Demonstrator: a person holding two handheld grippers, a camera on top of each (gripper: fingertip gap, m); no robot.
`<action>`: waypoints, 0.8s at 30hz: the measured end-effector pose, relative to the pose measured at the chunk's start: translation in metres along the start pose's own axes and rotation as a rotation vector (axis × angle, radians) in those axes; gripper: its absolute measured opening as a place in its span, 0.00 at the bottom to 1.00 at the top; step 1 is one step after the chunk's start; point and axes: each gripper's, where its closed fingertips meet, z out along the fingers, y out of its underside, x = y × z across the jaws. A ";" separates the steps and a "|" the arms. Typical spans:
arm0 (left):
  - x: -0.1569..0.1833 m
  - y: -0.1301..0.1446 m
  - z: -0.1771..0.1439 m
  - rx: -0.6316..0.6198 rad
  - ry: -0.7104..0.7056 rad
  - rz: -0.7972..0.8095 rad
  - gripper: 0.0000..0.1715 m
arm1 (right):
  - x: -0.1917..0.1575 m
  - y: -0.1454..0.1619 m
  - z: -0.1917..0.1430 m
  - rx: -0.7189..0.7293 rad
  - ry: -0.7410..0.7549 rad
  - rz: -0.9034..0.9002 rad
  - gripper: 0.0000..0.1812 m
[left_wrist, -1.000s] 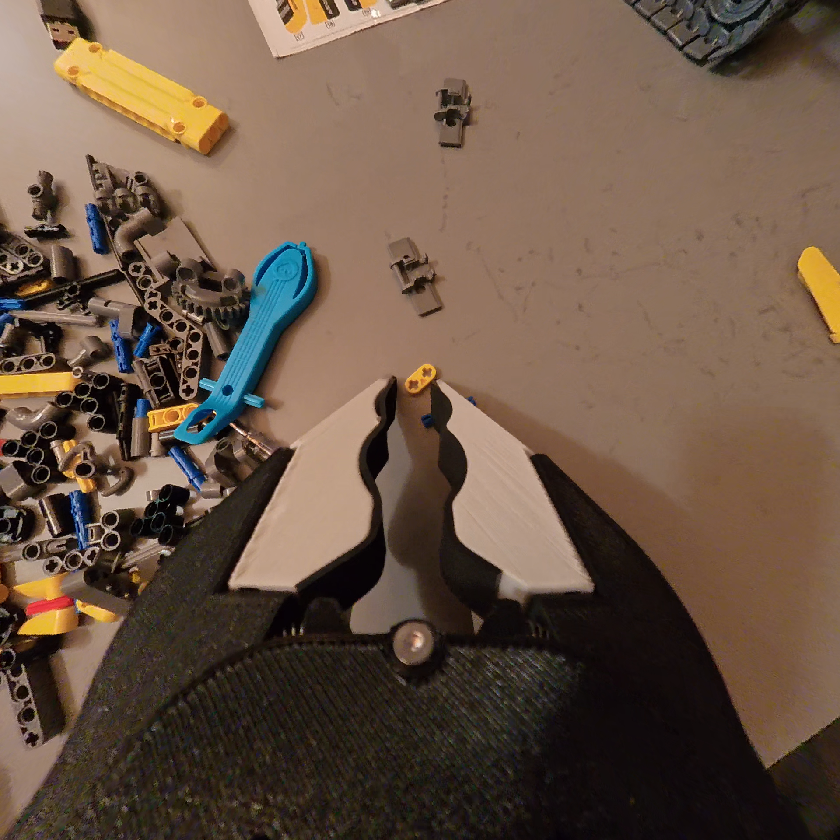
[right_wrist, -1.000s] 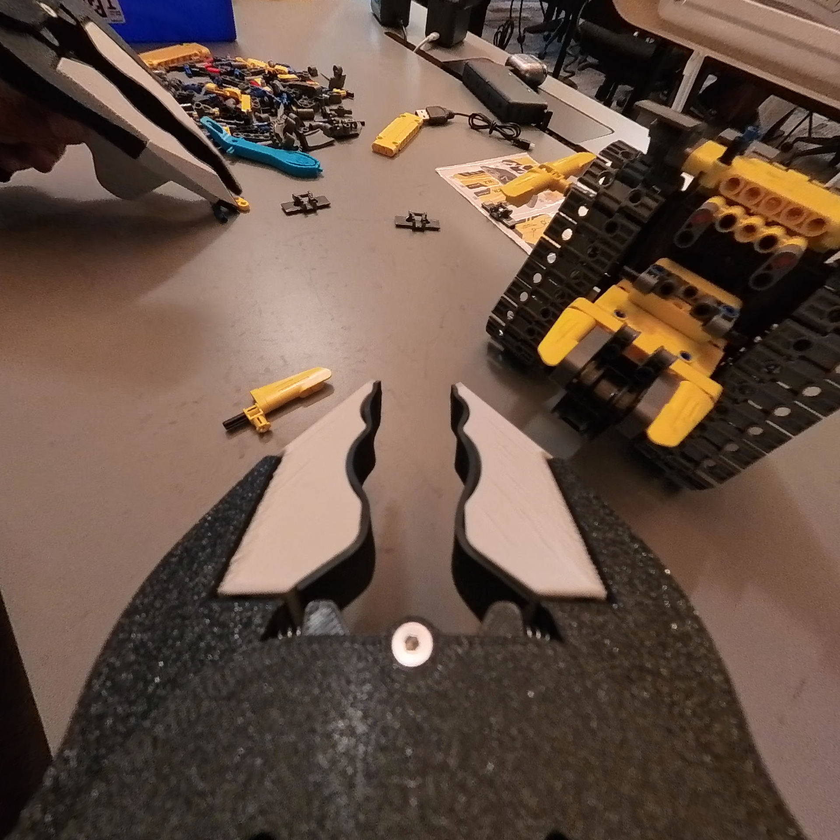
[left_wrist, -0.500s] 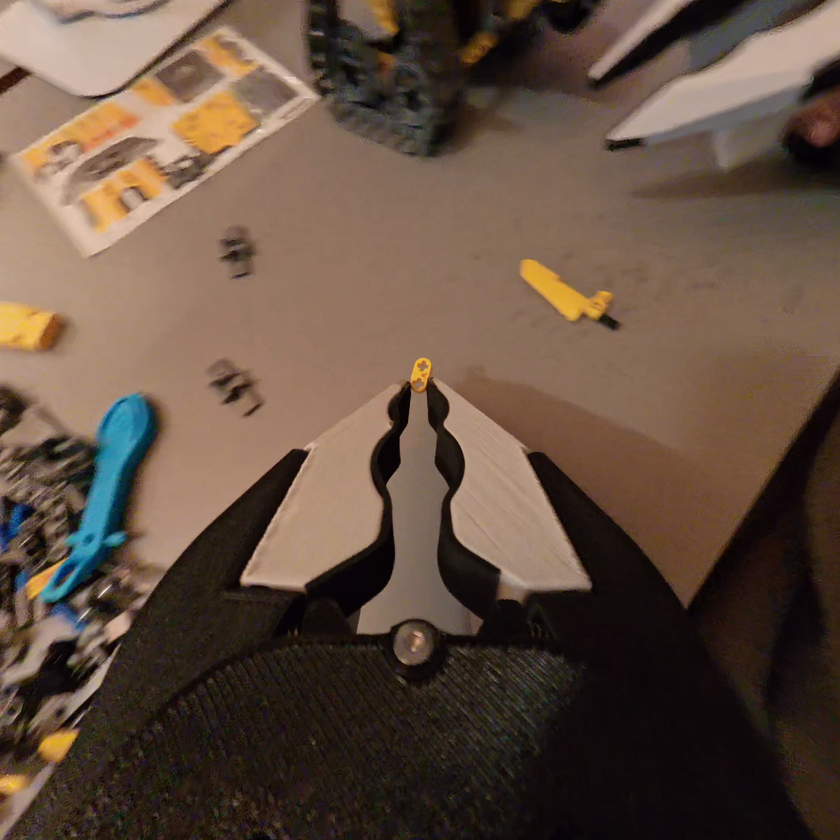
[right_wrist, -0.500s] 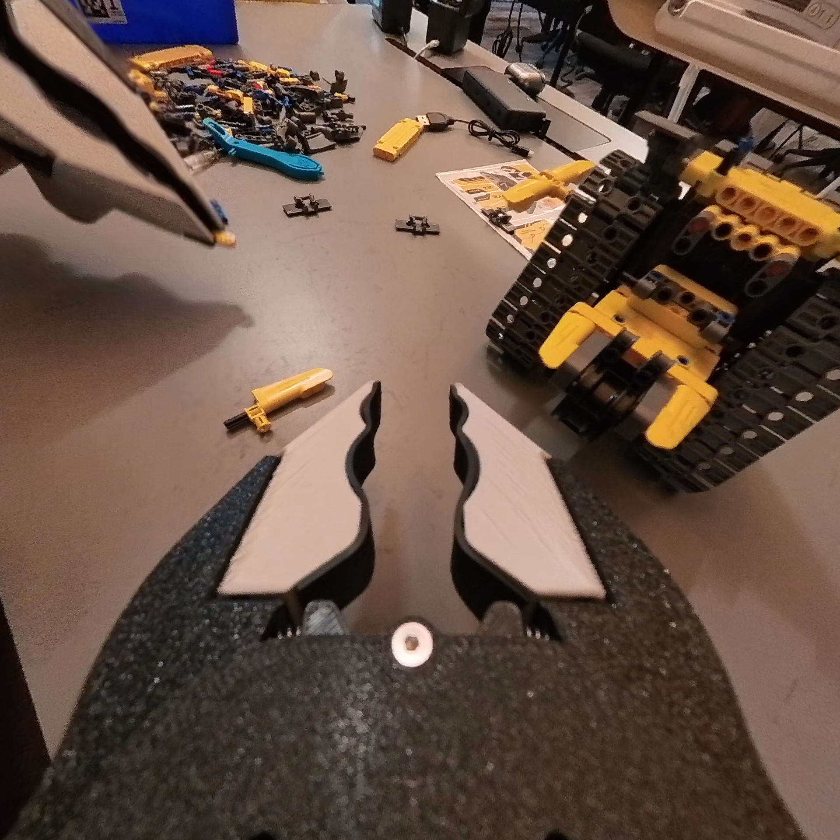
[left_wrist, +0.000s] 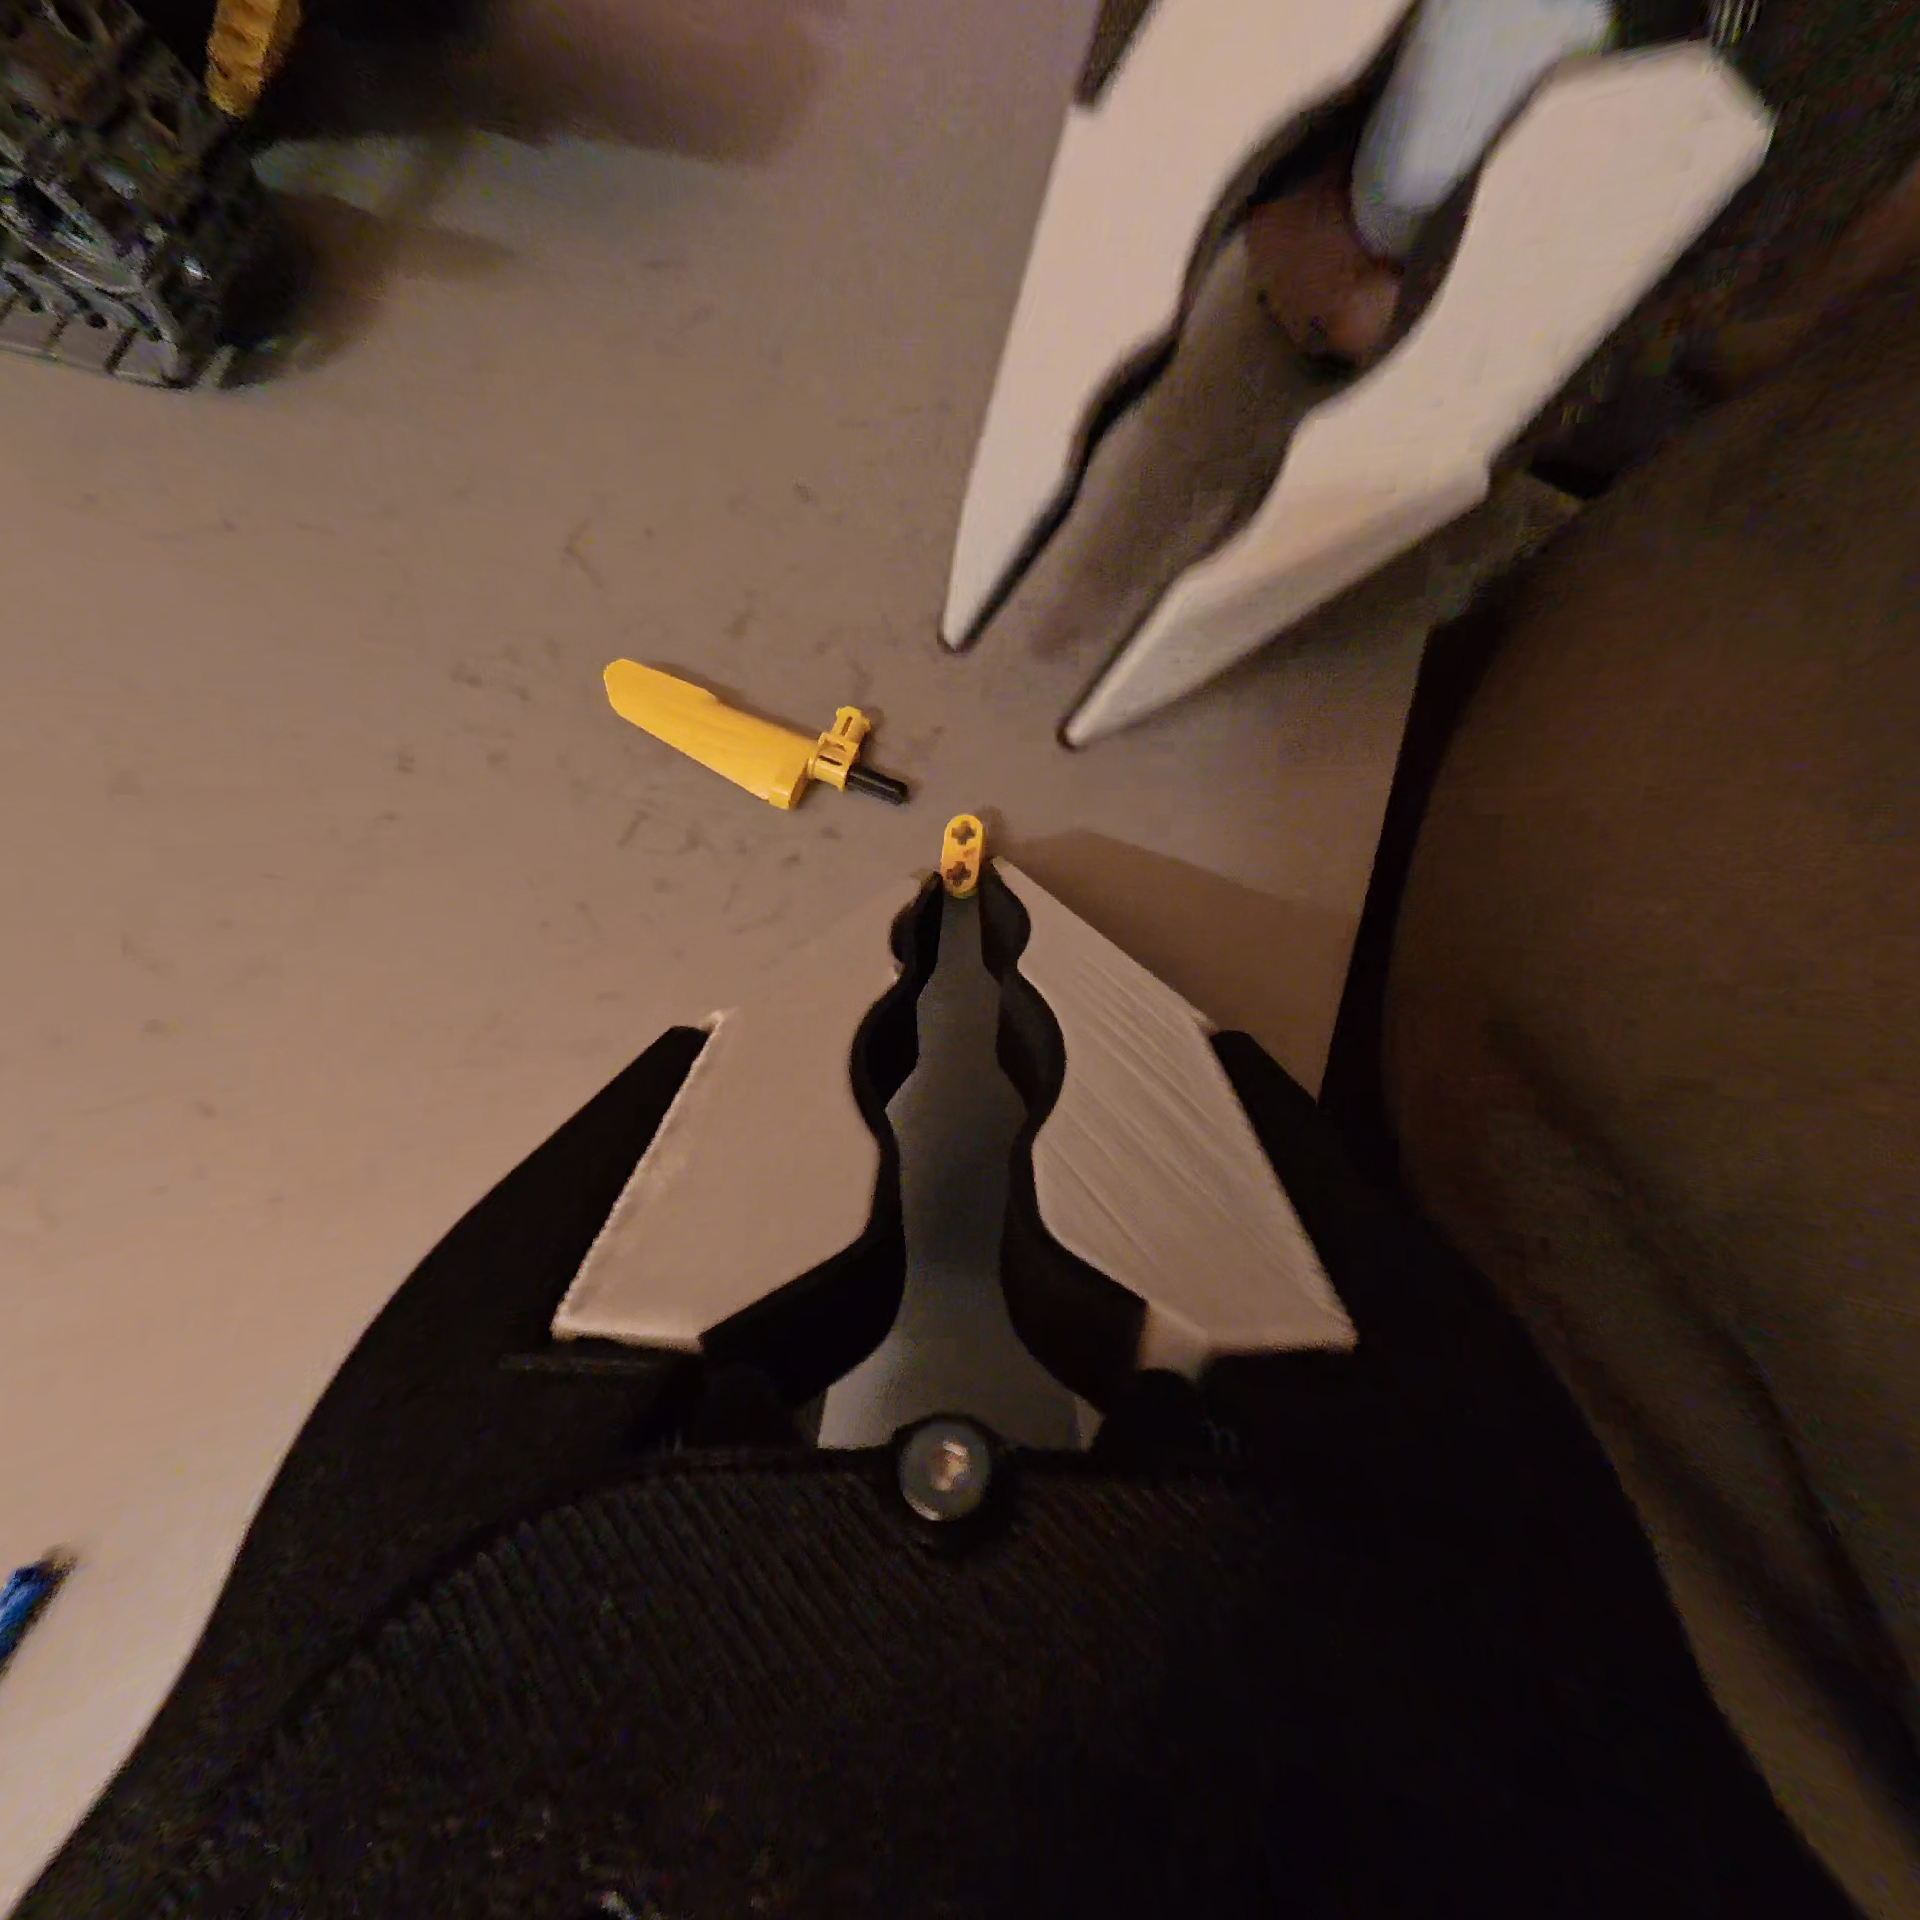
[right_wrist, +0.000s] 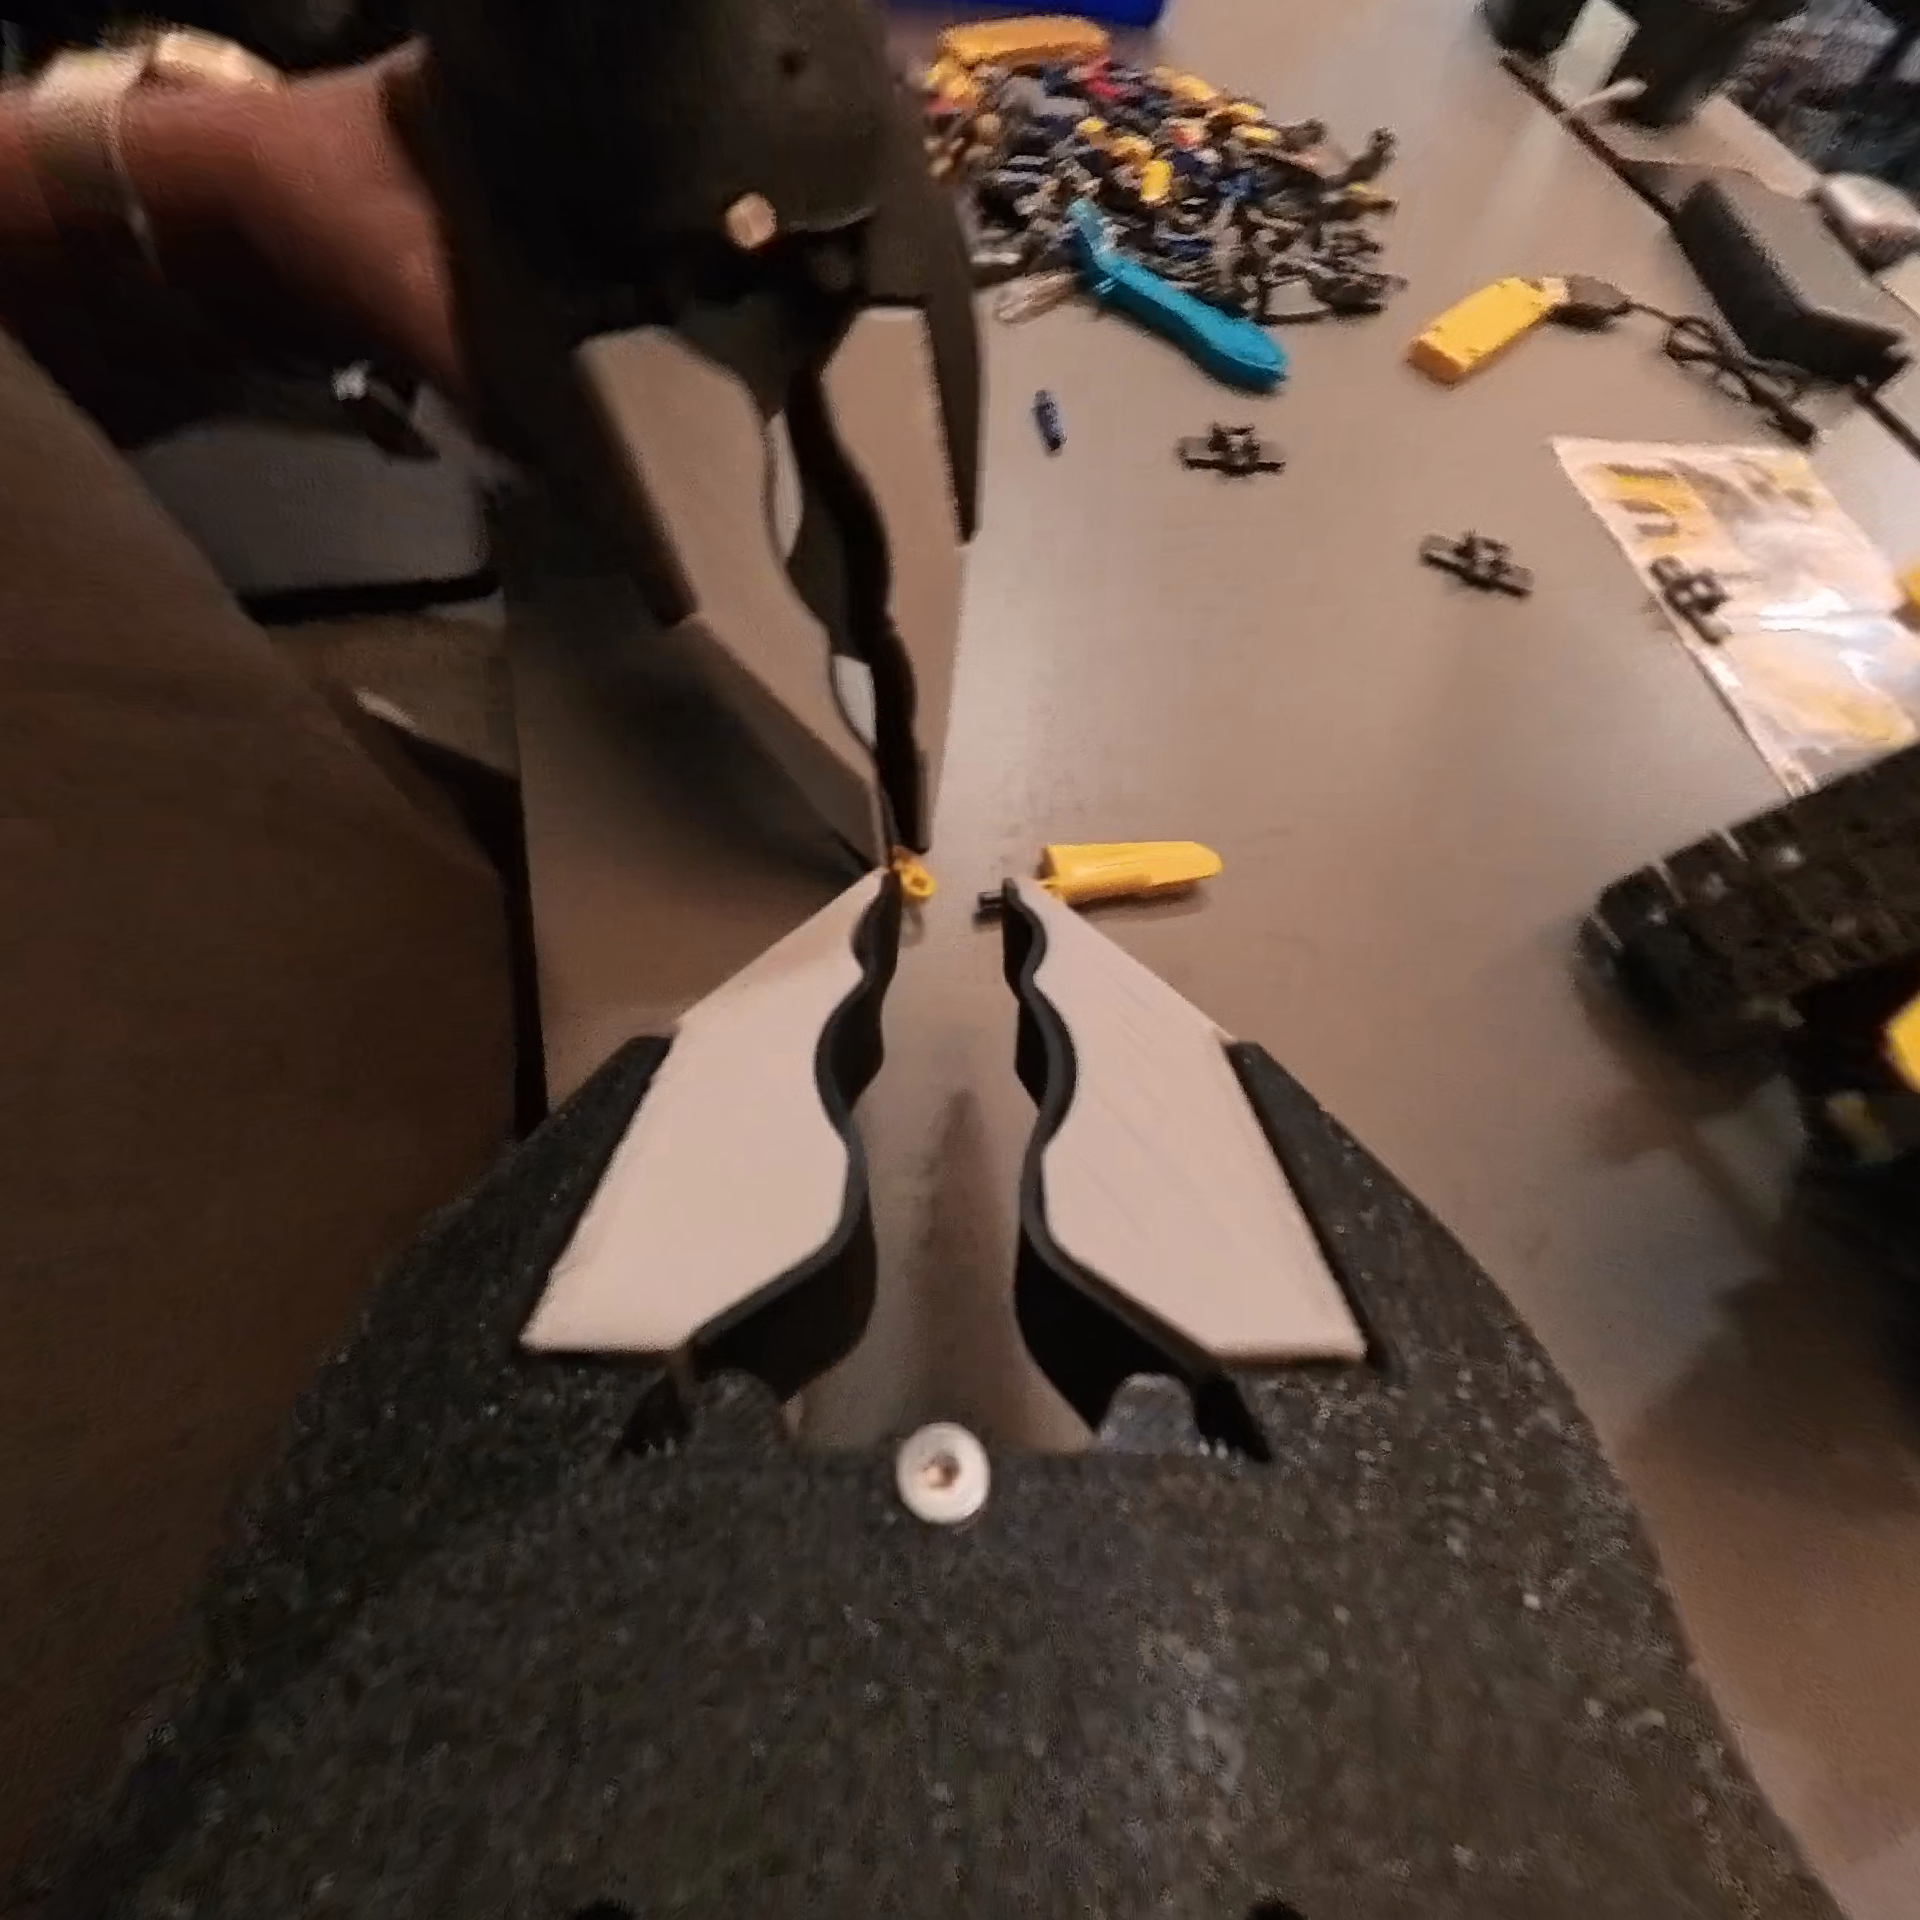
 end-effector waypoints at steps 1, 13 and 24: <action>0.001 -0.002 0.000 0.014 0.026 -0.025 0.03 | -0.004 0.002 0.003 -0.019 -0.005 -0.048 0.11; 0.004 -0.001 0.002 0.004 0.185 -0.141 0.02 | -0.005 0.017 0.018 -0.099 0.048 -0.442 0.08; 0.006 -0.001 0.003 -0.012 0.235 -0.159 0.02 | -0.012 0.018 0.021 -0.096 0.015 -0.560 0.02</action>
